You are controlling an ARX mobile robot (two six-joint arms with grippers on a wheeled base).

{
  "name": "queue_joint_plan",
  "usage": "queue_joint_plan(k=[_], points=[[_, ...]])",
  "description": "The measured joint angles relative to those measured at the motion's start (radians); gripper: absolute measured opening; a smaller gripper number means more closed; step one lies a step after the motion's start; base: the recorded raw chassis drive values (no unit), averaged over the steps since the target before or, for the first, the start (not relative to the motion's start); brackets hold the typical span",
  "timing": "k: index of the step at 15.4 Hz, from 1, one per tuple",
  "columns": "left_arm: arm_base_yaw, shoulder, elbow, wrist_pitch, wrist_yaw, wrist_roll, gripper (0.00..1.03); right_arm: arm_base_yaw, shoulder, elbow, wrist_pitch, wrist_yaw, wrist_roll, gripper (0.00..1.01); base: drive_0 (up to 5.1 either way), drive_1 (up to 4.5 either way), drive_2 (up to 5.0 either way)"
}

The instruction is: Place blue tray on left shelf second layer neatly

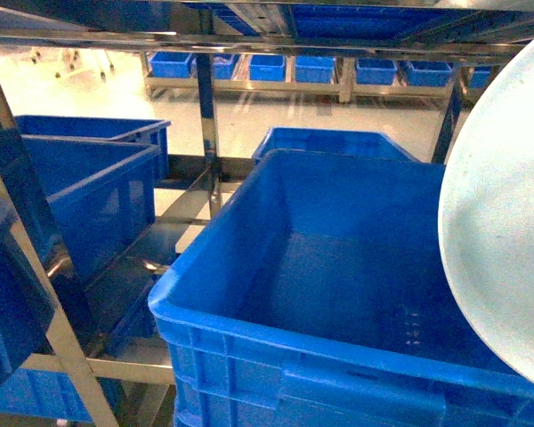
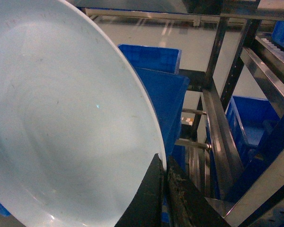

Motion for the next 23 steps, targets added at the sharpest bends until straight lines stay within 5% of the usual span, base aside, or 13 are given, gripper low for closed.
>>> queue_joint_plan(k=[22, 23], points=[[0.0, 0.0, 0.0, 0.0, 0.0, 0.0, 0.98, 0.0, 0.0, 0.0, 0.0, 0.0, 0.0, 0.02, 0.0, 0.0, 0.0], [0.0, 0.0, 0.0, 0.0, 0.0, 0.0, 0.98, -0.017, 0.005, 0.01, -0.056, -0.038, 0.013, 0.02, 0.0, 0.0, 0.0]])
